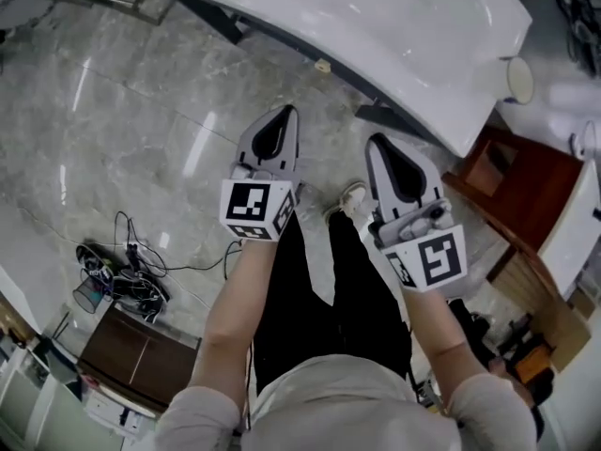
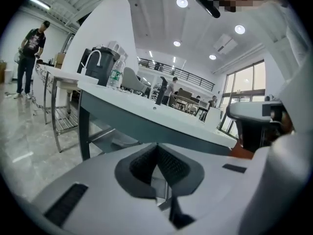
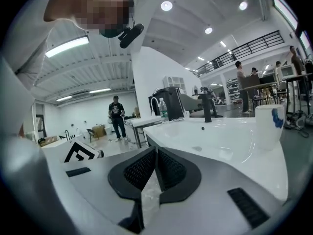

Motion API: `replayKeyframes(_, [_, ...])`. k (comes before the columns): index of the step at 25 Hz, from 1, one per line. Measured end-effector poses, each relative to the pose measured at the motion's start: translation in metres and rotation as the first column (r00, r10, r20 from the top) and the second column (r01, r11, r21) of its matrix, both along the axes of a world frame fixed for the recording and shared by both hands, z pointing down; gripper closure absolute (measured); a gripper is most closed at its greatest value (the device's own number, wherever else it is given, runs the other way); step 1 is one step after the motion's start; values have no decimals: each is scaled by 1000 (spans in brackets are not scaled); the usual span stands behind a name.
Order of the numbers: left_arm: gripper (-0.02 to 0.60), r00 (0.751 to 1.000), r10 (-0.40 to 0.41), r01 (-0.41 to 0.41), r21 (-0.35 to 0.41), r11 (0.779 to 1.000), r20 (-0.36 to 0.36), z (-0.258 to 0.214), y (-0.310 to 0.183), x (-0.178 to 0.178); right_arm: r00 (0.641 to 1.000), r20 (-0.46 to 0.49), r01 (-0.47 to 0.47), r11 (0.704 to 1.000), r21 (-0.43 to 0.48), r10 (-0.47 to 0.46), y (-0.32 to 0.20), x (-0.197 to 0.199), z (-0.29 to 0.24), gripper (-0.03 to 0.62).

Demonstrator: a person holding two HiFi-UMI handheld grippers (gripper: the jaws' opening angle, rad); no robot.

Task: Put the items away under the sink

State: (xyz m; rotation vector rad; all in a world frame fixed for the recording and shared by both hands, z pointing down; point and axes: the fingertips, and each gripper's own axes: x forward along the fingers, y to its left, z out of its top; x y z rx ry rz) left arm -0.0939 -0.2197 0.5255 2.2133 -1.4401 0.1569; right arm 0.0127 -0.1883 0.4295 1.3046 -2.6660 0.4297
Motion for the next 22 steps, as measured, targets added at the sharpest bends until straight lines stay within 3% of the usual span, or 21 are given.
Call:
replayKeyframes(4, [578, 1000, -9, 9, 11, 1000, -8, -29, 7, -10, 1000, -3, -21, 1000, 0, 21, 1, 7, -21, 553])
replayKeyframes(16, [578, 999, 29, -27, 132, 991, -14, -121, -5, 2, 998, 18, -68, 996, 62, 67, -4, 27, -86, 553])
replayKeyframes(22, [578, 999, 9, -4, 148, 989, -33, -155, 5, 4, 993, 36, -112, 988, 103, 109, -3, 45, -119, 553])
